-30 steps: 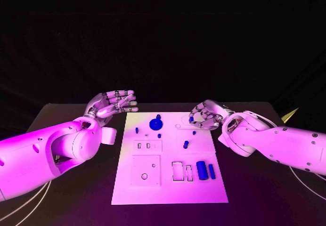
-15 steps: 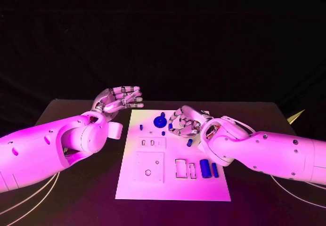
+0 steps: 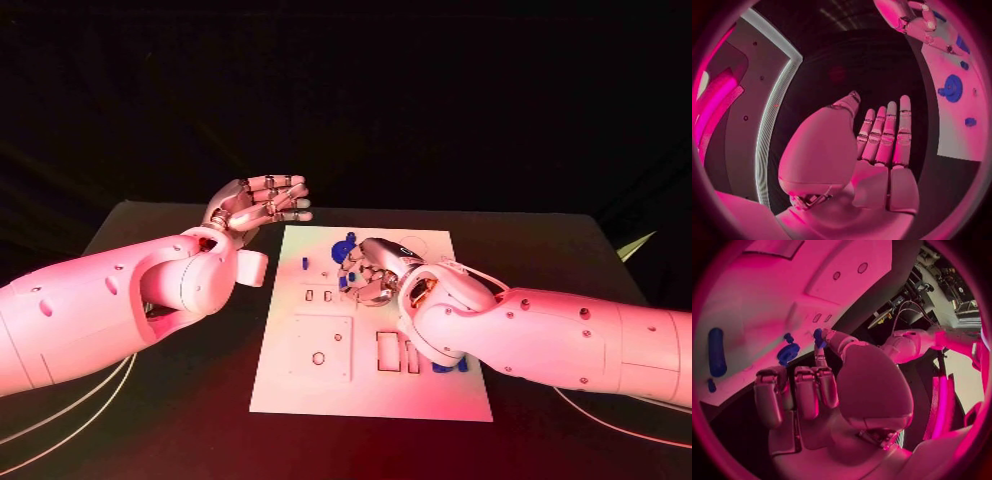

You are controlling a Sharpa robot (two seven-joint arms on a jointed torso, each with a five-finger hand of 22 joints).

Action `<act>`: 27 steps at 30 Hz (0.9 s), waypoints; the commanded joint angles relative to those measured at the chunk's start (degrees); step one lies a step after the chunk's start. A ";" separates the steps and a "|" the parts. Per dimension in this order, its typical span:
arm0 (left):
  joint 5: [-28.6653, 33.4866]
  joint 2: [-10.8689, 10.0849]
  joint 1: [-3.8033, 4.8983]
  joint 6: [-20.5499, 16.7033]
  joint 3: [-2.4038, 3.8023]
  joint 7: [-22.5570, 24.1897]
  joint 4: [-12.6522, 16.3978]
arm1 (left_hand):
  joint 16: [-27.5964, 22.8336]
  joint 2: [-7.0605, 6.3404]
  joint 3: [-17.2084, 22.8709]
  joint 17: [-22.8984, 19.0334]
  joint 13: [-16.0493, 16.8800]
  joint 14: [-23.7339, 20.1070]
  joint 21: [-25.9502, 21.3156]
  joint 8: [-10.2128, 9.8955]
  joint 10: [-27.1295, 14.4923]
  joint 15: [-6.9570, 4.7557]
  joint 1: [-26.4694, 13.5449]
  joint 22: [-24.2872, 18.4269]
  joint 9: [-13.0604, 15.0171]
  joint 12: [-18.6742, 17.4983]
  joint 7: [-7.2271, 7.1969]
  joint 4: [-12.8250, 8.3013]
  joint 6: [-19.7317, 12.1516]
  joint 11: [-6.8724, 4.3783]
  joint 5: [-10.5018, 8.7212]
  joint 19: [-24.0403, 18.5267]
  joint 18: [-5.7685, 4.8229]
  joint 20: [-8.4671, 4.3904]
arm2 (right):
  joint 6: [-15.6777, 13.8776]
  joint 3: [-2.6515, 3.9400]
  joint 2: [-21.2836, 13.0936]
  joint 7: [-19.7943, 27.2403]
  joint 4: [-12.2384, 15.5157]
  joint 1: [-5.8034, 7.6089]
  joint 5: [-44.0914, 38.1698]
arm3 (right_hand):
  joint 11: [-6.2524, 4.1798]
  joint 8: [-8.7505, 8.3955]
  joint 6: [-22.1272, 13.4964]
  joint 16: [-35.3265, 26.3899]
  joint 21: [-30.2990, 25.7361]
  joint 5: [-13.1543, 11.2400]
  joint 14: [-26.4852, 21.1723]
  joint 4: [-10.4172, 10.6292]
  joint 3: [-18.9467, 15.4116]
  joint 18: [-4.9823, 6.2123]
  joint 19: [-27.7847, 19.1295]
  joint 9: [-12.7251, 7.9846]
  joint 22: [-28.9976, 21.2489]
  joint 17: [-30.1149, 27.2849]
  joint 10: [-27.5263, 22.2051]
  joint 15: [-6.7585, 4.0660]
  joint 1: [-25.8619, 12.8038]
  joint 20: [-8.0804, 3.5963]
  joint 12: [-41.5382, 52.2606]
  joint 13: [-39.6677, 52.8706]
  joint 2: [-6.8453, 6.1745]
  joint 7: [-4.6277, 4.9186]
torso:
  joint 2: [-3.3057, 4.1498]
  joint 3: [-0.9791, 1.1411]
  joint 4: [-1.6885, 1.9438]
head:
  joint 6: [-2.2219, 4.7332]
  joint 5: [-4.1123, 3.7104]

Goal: Assemble the parts on the task board

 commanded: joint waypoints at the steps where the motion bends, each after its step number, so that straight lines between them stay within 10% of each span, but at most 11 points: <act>1: -0.01 0.22 0.05 0.67 0.03 0.24 0.07 | 0.20 0.21 0.10 0.05 -0.01 -0.20 0.20 0.25 0.40 0.01 0.46 0.10 -0.02 -0.18 1.94 -0.33 0.29 -0.03 -0.38 -0.34 0.56 0.11 | 1.57 -0.11 0.88 -2.26 -0.74 -0.54 -2.39 | -0.07 1.04 0.15 0.29 0.27 0.19 5.92 -0.05 0.18 -0.83 6.21 1.30 15.07 14.83 2.42 -0.28 -0.41 -0.35 -0.31 11.36 0.02 0.24 | 0.01 0.00 0.00 | -0.28 0.13; 27: -0.01 0.32 0.05 0.94 0.00 0.07 0.08 | 0.16 0.18 0.06 0.11 0.00 -0.27 0.26 0.29 0.51 0.01 0.41 0.12 -0.01 -0.16 1.91 -0.32 0.36 -0.05 -0.38 -0.39 0.56 0.11 | 1.78 -0.36 4.36 -2.68 -4.01 -2.19 -4.94 | 0.09 1.37 -0.83 0.26 0.27 0.13 5.90 -0.11 -0.16 -0.83 6.21 1.42 15.07 14.74 2.36 -0.16 -2.08 -0.25 -0.41 11.30 -1.28 0.43 | -0.06 0.03 0.06 | -0.79 0.38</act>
